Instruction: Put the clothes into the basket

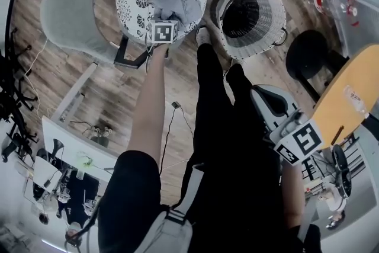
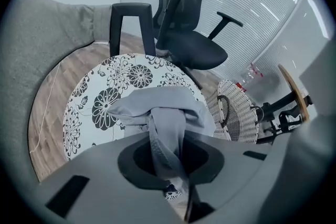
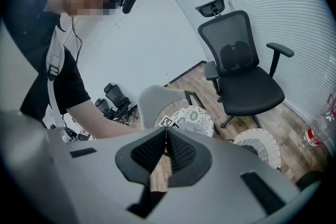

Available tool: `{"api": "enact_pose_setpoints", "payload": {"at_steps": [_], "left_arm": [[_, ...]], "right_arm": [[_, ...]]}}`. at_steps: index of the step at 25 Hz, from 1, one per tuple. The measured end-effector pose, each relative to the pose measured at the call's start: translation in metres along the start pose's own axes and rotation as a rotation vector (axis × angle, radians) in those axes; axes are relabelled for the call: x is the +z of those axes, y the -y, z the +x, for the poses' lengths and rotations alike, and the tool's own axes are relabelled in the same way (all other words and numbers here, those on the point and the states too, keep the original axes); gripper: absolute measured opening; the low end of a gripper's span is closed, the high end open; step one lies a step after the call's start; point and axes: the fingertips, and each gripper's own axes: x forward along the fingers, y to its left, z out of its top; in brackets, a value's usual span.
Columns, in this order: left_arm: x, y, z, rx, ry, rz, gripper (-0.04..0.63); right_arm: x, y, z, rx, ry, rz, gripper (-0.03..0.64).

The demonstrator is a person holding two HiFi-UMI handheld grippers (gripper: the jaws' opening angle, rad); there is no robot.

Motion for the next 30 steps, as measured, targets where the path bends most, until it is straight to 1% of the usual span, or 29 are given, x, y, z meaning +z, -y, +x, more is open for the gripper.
{"api": "enact_pose_setpoints", "payload": {"at_steps": [7, 15, 17, 21, 25, 30], "left_arm": [[0.013, 0.016, -0.024, -0.003, 0.03, 0.001, 0.067], [0.016, 0.036, -0.062, 0.019, 0.039, -0.007, 0.066], [0.016, 0.041, -0.07, 0.019, 0.048, -0.02, 0.066], [0.016, 0.051, -0.093, 0.027, 0.075, -0.046, 0.066], [0.017, 0.062, -0.114, 0.04, 0.095, -0.043, 0.066], [0.028, 0.081, -0.141, 0.029, 0.148, -0.022, 0.066]], "right_arm": [[0.015, -0.005, -0.015, -0.001, 0.064, -0.039, 0.017], [0.029, -0.006, -0.045, 0.005, 0.15, -0.085, 0.017], [0.031, -0.004, -0.052, 0.005, 0.169, -0.1, 0.017], [0.037, -0.002, -0.067, 0.006, 0.208, -0.121, 0.017], [0.042, 0.001, -0.082, 0.001, 0.25, -0.132, 0.017], [0.045, 0.009, -0.098, -0.012, 0.311, -0.137, 0.017]]}}
